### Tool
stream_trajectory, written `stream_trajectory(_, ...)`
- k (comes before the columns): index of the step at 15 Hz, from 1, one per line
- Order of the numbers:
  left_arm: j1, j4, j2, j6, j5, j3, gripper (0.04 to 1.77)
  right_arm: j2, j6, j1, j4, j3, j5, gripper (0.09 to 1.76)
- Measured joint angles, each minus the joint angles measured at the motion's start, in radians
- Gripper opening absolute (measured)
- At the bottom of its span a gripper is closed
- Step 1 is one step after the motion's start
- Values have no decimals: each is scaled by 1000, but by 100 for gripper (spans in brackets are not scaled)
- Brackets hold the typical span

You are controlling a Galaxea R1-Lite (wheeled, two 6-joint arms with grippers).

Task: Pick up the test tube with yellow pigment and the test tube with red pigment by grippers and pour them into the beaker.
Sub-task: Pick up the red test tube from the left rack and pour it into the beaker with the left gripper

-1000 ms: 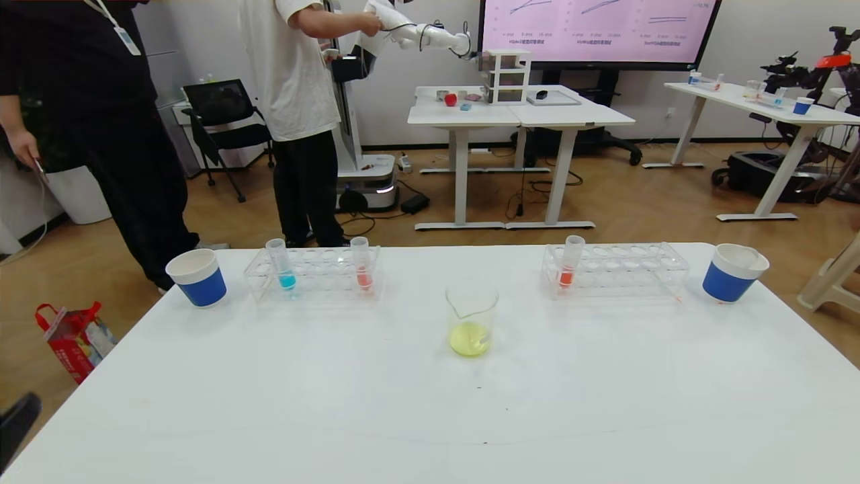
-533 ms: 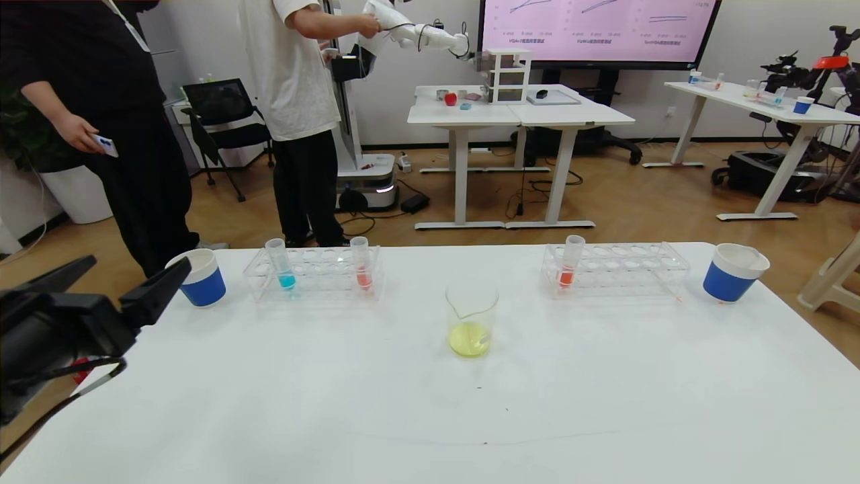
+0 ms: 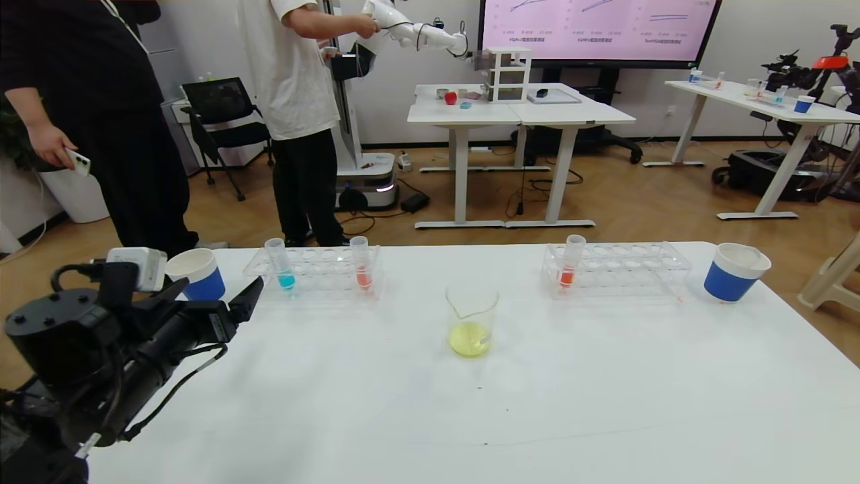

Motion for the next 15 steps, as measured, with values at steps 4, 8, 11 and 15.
stream_trajectory(4,-81,-5,102,-8,82,-87,175,0,0,0,0,0,0,174)
stream_trajectory(8,-233,-5,202,-13,210,-193,175,0,0,0,0,0,0,174)
stream_trajectory(11,-317,-5,273,-15,262,-273,175,0,0,0,0,0,0,174)
stream_trajectory(15,-335,-4,331,-18,264,-363,175,0,0,0,0,0,0,174)
